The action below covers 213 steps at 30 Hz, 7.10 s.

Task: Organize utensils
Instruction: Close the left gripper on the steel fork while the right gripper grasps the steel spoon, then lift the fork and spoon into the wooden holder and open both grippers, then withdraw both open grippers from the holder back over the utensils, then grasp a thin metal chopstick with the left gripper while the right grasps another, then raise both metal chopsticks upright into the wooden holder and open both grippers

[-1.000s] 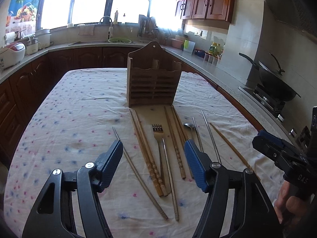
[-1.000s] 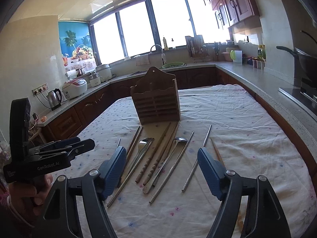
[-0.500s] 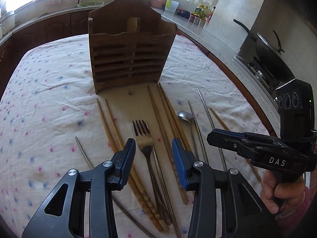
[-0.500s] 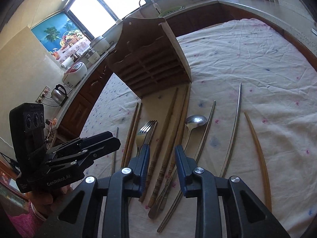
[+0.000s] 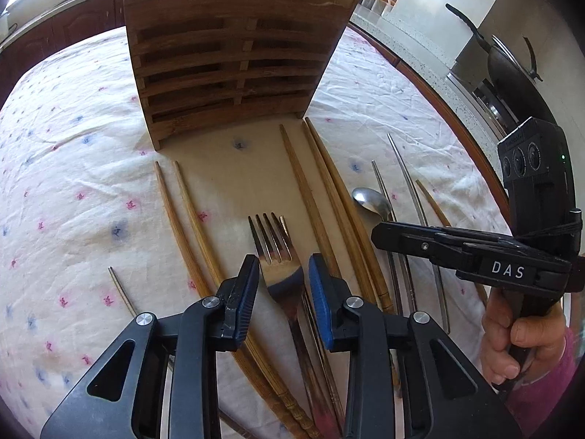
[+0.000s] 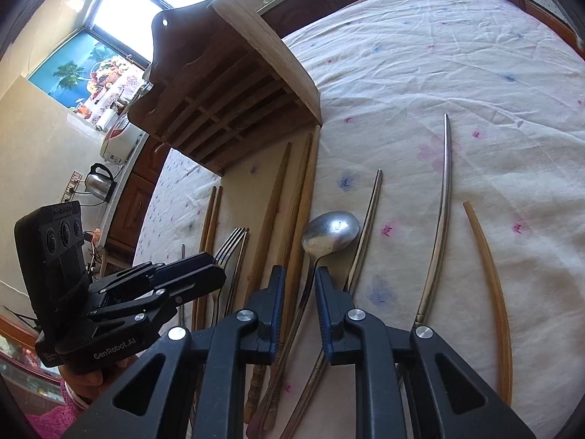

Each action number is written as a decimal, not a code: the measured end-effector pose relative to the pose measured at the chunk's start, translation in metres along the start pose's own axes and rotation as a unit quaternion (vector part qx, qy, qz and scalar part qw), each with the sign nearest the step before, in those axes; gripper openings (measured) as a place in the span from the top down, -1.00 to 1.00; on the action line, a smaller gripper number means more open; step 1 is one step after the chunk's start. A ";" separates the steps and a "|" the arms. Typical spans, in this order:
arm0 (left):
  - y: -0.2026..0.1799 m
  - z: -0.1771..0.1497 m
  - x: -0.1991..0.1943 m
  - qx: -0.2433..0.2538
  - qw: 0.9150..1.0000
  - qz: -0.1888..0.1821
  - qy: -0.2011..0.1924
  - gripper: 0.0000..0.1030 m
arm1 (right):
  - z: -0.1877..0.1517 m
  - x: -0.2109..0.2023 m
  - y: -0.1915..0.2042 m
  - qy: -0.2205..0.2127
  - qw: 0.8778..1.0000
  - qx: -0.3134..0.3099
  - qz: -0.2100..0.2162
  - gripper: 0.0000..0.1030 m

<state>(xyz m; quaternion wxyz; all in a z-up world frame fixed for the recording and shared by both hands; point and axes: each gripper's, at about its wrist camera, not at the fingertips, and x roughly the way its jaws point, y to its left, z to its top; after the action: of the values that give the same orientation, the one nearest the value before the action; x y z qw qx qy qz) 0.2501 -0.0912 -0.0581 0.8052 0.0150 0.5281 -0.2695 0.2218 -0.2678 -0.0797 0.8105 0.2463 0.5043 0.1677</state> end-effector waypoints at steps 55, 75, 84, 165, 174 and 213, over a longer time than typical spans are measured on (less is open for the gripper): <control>0.019 0.068 -0.213 -0.034 0.949 -0.037 -0.311 0.96 | 0.093 -0.150 0.113 -0.268 0.953 -0.144 -0.008 0.96; 0.092 0.139 -0.126 -0.137 0.939 -0.056 -0.311 0.97 | 0.159 -0.048 0.112 -0.243 0.942 -0.204 -0.107 0.96; 0.105 0.112 -0.110 -0.138 0.939 -0.045 -0.312 0.92 | 0.150 -0.010 0.103 -0.204 0.947 -0.216 -0.125 0.95; 0.060 -0.039 -0.033 -0.091 0.986 0.120 -0.068 0.51 | -0.010 0.053 0.091 -0.033 0.982 -0.157 -0.099 0.84; 0.059 -0.036 -0.030 -0.075 0.988 0.110 -0.077 0.89 | -0.012 0.055 0.100 -0.036 0.972 -0.196 -0.123 0.88; 0.012 -0.051 -0.236 -0.042 0.962 -0.017 -0.271 0.93 | -0.013 -0.164 0.136 -0.243 0.952 -0.184 0.000 0.94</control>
<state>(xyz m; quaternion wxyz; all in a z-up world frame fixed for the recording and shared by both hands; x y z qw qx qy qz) 0.1425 0.0340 0.1187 0.9132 -0.1017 0.3014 -0.2546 0.1355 -0.2387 0.1133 0.9399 0.1259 0.2522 0.1926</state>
